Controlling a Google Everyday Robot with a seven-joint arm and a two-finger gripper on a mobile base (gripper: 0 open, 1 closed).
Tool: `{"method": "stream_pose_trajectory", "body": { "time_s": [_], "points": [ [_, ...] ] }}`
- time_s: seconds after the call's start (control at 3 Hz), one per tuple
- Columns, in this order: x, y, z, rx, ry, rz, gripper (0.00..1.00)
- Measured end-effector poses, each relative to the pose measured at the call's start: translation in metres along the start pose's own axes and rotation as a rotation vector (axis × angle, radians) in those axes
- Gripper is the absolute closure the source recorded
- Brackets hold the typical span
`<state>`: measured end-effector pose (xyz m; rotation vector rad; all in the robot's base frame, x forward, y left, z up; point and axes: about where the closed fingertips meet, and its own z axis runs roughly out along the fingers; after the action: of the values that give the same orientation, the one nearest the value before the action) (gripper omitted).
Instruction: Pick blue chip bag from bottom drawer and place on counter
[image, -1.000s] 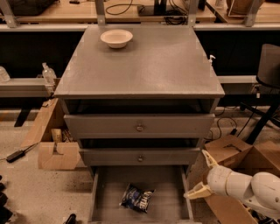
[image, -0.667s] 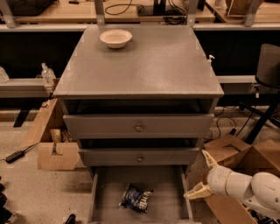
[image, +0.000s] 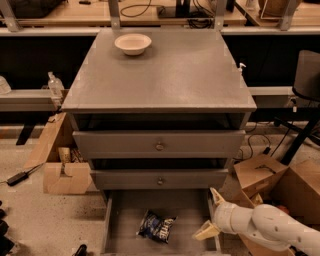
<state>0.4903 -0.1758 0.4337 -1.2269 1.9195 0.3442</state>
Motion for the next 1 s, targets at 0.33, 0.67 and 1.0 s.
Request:
{"method": "stream_pose_trajectory", "body": {
  "time_s": [0.33,0.67,1.0],
  "points": [
    [0.03,0.026,0.066,-0.056,-0.006,0.037,0.0],
    [0.058,0.047,0.126,-0.111,-0.047,0.097,0.0],
    [0.068,0.066,0.175,-0.169,-0.055,0.126,0.0]
  ]
}}
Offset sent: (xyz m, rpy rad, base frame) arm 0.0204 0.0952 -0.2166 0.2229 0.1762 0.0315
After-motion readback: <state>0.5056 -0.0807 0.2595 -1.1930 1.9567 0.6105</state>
